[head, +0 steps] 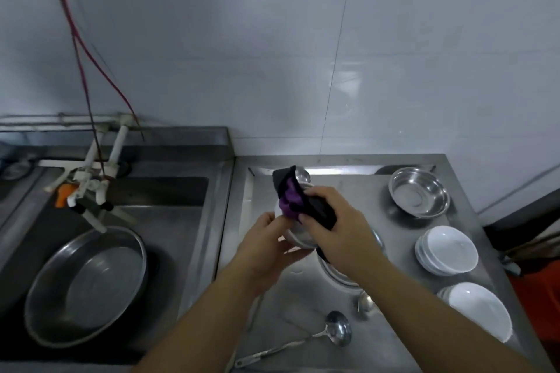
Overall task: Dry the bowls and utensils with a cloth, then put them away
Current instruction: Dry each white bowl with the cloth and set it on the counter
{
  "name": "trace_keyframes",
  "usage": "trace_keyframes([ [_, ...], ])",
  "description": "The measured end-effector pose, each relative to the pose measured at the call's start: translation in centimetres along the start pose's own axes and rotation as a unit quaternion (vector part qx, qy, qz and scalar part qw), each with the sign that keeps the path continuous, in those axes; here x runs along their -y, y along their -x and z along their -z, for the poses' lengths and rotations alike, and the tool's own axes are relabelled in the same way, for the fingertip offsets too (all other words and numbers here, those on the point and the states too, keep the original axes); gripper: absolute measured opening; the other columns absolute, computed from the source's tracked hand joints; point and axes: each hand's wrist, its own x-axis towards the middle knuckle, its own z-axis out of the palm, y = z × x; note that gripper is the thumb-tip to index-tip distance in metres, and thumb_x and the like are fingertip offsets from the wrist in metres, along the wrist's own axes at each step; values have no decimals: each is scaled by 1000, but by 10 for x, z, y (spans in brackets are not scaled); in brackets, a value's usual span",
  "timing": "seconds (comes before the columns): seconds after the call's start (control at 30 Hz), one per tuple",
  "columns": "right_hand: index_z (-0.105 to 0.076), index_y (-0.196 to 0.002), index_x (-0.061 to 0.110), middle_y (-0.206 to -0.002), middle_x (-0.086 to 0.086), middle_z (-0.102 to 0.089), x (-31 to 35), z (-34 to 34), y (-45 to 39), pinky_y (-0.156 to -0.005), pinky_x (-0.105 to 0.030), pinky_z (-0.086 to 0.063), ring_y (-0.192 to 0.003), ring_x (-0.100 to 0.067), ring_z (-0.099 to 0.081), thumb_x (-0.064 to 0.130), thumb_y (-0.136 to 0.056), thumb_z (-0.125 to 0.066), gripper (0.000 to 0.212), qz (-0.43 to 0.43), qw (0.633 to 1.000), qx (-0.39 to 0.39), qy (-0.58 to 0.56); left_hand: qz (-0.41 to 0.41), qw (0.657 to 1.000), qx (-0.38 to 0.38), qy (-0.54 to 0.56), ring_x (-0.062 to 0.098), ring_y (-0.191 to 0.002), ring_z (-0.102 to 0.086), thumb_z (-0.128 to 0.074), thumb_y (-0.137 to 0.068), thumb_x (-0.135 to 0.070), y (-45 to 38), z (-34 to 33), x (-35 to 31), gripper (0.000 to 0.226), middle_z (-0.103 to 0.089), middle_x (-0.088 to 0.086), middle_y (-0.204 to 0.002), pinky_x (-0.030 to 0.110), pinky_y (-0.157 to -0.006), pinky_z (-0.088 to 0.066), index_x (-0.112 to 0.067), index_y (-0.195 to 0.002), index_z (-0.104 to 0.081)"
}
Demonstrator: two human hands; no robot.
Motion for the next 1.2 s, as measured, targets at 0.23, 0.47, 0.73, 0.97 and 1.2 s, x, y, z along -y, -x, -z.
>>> trace_keyframes([
  [0.23, -65, -127, 44, -102, 29, -70, 34, 33, 29, -82, -20, -56, -95, -3, -68, 23, -96, -70, 39, 89, 995, 23, 27, -66, 995, 71, 21, 52, -132, -59, -70, -92, -30, 66, -33, -5, 69, -58, 34, -143, 57, -105, -54, 1, -148, -45],
  [0.47, -65, -125, 51, -97, 21, -73, 49, 44, 59, -73, -22, -58, -88, -6, -71, 42, -96, -64, 31, 105, 994, 21, 2, -55, 989, 134, -29, 45, -141, -54, -83, -80, -56, 93, -32, 3, 95, -57, 25, -151, 62, -117, -43, -10, -155, -48],
  [0.73, -73, -125, 38, -113, 19, -72, 69, 39, 56, -85, -28, -58, -101, -10, -70, 12, -101, -63, 37, 164, 983, 60, 51, -78, 974, 206, -43, 47, -143, -50, -87, -73, -62, 100, -36, -21, 111, -54, 29, -153, 66, -120, -37, -9, -159, -41],
  [0.97, -72, -122, 30, -115, 14, -69, 113, 20, 17, -86, -17, -44, -105, -7, -55, 22, -105, -57, 24, 209, 926, 99, 298, -101, 982, 149, -52, 44, -132, -62, -77, -80, -56, 92, -12, -57, 91, -61, 25, -145, 65, -107, -52, -14, -154, -45],
  [1.2, -74, -97, 22, -82, 0, -75, 156, 9, 9, -65, -34, -59, -73, -19, -71, 35, -97, -54, 24, 1, 953, 167, 251, -229, 946, 150, -172, 39, -122, -67, -90, -68, -59, 76, 7, -82, 91, -61, 19, -137, 46, -87, -63, -30, -144, -49],
])
